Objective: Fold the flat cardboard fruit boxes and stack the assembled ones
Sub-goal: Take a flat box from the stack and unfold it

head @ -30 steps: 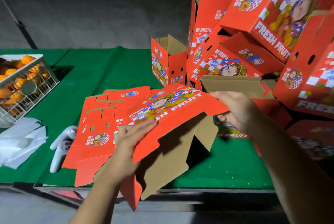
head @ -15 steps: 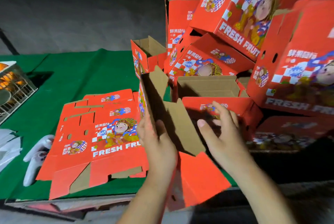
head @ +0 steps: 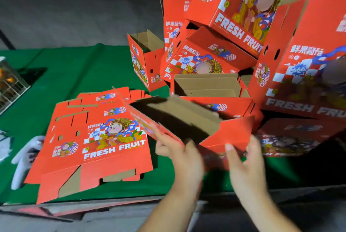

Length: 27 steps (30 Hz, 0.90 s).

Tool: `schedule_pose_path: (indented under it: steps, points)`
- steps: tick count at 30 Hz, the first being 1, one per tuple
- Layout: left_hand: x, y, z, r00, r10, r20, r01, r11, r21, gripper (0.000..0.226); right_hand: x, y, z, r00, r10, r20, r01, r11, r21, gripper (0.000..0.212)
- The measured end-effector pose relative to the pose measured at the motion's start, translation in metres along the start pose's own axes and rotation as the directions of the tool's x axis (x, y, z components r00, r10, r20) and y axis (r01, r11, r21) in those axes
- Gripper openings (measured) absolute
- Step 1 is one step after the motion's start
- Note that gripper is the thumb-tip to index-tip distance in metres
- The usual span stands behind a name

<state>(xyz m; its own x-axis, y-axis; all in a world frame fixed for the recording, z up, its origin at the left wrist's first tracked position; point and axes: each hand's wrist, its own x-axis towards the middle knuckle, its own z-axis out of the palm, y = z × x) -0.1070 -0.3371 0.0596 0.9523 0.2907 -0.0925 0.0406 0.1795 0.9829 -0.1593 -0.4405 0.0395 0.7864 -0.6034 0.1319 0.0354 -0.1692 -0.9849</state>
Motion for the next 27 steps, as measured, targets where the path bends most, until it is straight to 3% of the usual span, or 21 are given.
schedule_pose_path:
  steps: [2, 4, 5, 7, 9, 10, 12, 15, 17, 19, 22, 24, 25, 27]
  points:
    - [-0.009, -0.004, -0.003, 0.972, 0.071, 0.225, -0.091, 0.993, 0.077, 0.108, 0.038, 0.014, -0.009, 0.993, 0.095, -0.076, -0.09, 0.994, 0.065, 0.032]
    - [-0.012, -0.008, -0.023, 0.868, 0.175, 0.465, -0.254, 0.96, 0.114, 0.091, 0.069, 0.024, -0.019, 0.974, 0.19, -0.121, -0.174, 0.976, 0.13, 0.034]
    - [0.002, -0.01, -0.035, 0.838, 0.248, 0.486, -0.332, 0.939, 0.094, 0.084, 0.081, 0.029, -0.024, 0.968, 0.22, -0.123, -0.198, 0.966, 0.169, 0.033]
    - [0.064, -0.012, -0.058, 0.906, 0.339, 0.252, -0.382, 0.912, 0.147, 0.076, 0.097, 0.031, -0.028, 0.944, 0.317, -0.091, -0.295, 0.934, 0.201, 0.048]
    - [0.137, -0.001, -0.073, 0.98, 0.193, -0.047, -0.176, 0.953, 0.245, 0.079, 0.103, 0.026, -0.024, 0.909, 0.417, 0.016, -0.409, 0.883, 0.232, 0.076]
    - [0.167, 0.005, -0.078, 0.994, 0.08, -0.077, -0.058, 0.965, 0.254, 0.077, 0.104, 0.023, -0.019, 0.9, 0.432, 0.057, -0.432, 0.869, 0.24, 0.082]
    - [0.204, 0.004, -0.08, 0.987, -0.085, 0.136, 0.057, 0.978, 0.199, 0.073, 0.107, 0.022, -0.012, 0.907, 0.417, 0.055, -0.418, 0.883, 0.211, 0.091]
    - [0.194, -0.006, -0.075, 0.892, -0.147, 0.428, 0.067, 0.978, 0.196, 0.077, 0.108, 0.017, -0.003, 0.927, 0.371, 0.058, -0.375, 0.913, 0.16, 0.108]
    - [0.169, -0.014, -0.074, 0.85, -0.119, 0.513, 0.042, 0.986, 0.16, 0.071, 0.107, 0.014, -0.002, 0.919, 0.379, 0.104, -0.391, 0.91, 0.136, 0.106]
    - [0.147, -0.023, -0.079, 0.851, -0.061, 0.522, -0.003, 0.993, 0.121, 0.071, 0.109, 0.016, -0.01, 0.907, 0.388, 0.16, -0.408, 0.905, 0.119, 0.092]
    - [0.117, -0.031, -0.087, 0.848, 0.019, 0.529, -0.091, 0.99, 0.111, 0.069, 0.119, 0.019, -0.032, 0.858, 0.353, 0.374, -0.403, 0.913, 0.062, 0.061]
    - [0.107, -0.035, -0.096, 0.843, 0.063, 0.535, -0.192, 0.963, 0.189, 0.075, 0.122, 0.016, -0.039, 0.821, 0.325, 0.469, -0.402, 0.913, 0.072, 0.061]
    - [0.103, -0.036, -0.1, 0.848, 0.084, 0.523, -0.247, 0.936, 0.249, 0.08, 0.124, 0.017, -0.039, 0.823, 0.325, 0.465, -0.416, 0.903, 0.106, 0.064]
    - [0.095, -0.035, -0.104, 0.855, 0.176, 0.489, -0.379, 0.854, 0.355, 0.076, 0.125, 0.022, -0.035, 0.835, 0.389, 0.388, -0.475, 0.866, 0.155, 0.049]
